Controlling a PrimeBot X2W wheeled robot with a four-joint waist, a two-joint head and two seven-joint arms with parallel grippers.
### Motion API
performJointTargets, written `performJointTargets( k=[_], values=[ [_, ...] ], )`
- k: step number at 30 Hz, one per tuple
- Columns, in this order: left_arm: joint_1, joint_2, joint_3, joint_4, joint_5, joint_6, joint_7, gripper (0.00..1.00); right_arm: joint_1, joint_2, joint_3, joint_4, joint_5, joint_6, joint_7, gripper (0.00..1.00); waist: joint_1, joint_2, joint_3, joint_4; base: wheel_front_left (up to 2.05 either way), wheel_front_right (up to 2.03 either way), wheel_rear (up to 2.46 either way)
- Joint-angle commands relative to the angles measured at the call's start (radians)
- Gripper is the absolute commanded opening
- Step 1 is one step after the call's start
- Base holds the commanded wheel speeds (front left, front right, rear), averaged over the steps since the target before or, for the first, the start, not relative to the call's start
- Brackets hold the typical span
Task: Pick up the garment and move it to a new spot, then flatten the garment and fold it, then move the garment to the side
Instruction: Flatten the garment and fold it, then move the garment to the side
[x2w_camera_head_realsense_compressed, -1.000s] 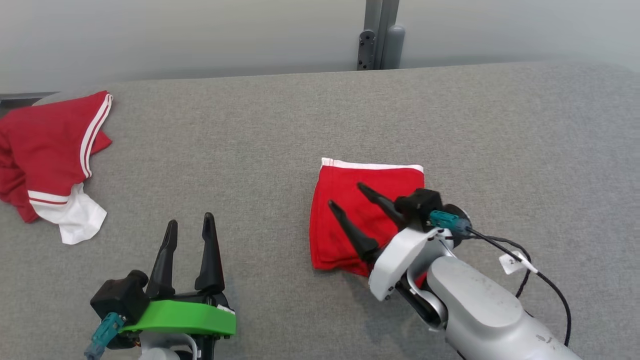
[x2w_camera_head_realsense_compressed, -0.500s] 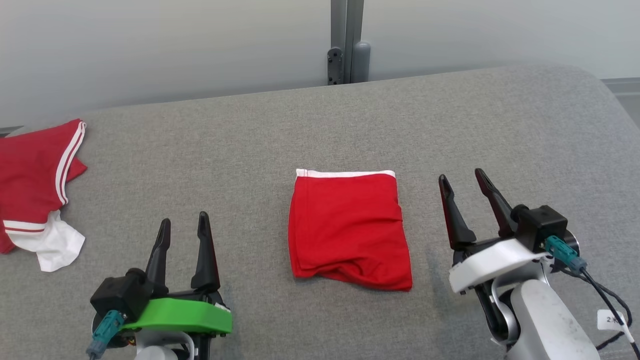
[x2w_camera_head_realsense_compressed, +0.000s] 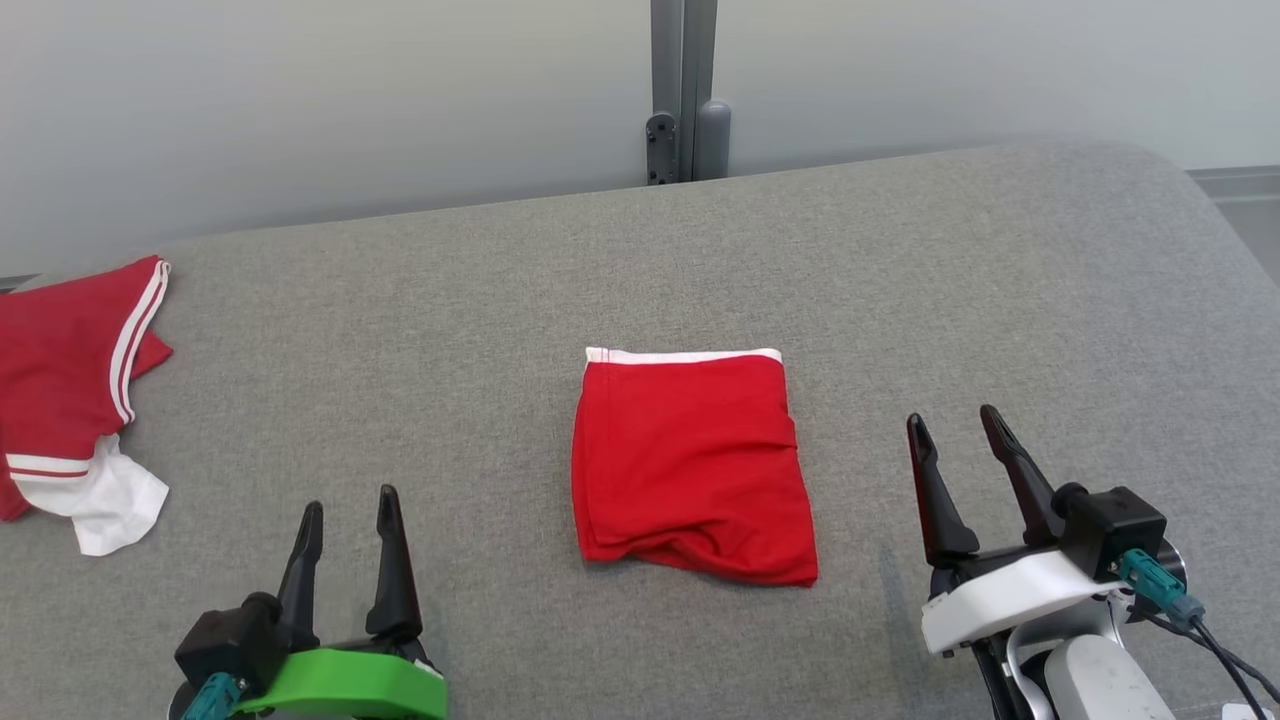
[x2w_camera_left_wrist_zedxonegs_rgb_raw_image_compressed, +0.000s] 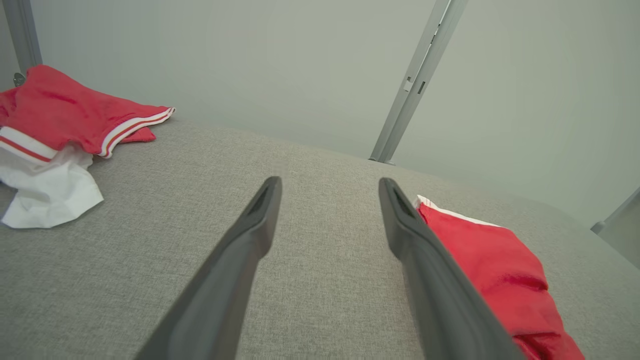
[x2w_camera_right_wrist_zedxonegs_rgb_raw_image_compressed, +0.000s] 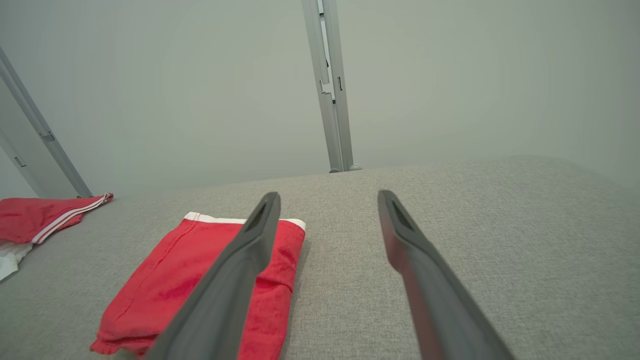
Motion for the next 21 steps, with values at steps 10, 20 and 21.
performJointTargets(
  k=[10, 20, 21],
  values=[
    [0.038, -0.004, 0.024, 0.011, 0.033, -0.013, -0.001, 1.00, 0.029, 0.001, 0.007, -0.002, 0.022, -0.001, -0.003, 1.00, 0.0000, 0.0000, -0.017, 0.001, 0.00, 0.00, 0.00],
    [0.046, -0.005, 0.023, 0.013, 0.040, -0.021, -0.001, 1.00, 0.039, 0.001, 0.011, 0.013, 0.026, -0.001, -0.003, 1.00, 0.0000, 0.0000, -0.027, 0.004, 0.00, 0.00, 0.00],
    [0.046, -0.005, 0.022, 0.013, 0.041, -0.021, -0.001, 1.00, 0.040, 0.001, 0.013, 0.018, 0.026, -0.001, -0.003, 1.00, 0.0000, 0.0000, -0.028, 0.005, 0.00, 0.00, 0.00]
  ],
)
